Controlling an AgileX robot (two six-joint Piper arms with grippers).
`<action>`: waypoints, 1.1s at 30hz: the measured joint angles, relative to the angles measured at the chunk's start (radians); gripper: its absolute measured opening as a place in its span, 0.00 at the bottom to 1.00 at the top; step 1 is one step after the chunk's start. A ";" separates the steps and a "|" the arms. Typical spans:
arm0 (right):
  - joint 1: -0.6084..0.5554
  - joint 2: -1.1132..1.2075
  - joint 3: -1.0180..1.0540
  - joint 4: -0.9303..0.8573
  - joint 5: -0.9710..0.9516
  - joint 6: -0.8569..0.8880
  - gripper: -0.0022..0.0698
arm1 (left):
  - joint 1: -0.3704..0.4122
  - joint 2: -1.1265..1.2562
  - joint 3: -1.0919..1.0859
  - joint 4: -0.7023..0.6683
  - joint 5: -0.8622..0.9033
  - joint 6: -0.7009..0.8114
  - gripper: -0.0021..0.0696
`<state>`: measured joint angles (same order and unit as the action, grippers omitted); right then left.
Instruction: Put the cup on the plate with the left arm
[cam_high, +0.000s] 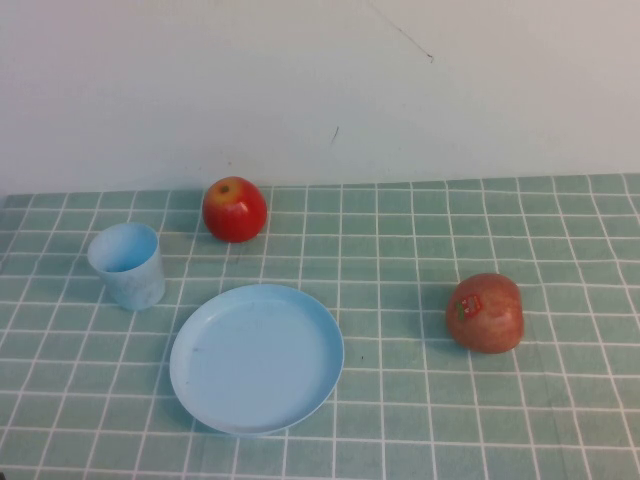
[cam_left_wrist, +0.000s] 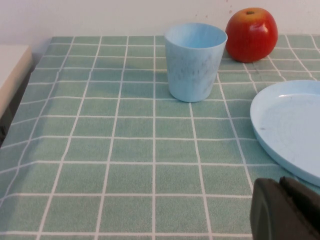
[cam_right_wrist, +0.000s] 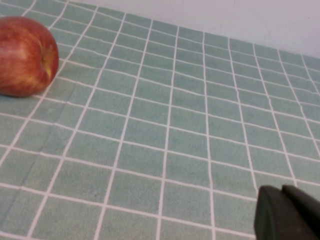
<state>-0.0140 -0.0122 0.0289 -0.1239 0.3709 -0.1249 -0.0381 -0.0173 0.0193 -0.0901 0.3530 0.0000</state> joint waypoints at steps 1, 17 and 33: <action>0.000 0.000 0.000 0.000 0.000 0.000 0.03 | 0.000 0.000 0.000 0.000 0.000 0.000 0.03; 0.000 0.000 0.000 0.000 0.000 0.000 0.03 | 0.000 0.000 0.003 0.004 -0.069 0.000 0.03; 0.000 0.000 0.000 0.000 0.000 0.000 0.03 | 0.000 0.000 0.010 -0.124 -0.640 -0.051 0.03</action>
<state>-0.0140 -0.0122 0.0289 -0.1239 0.3709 -0.1249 -0.0381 -0.0173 0.0294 -0.2138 -0.2869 -0.0507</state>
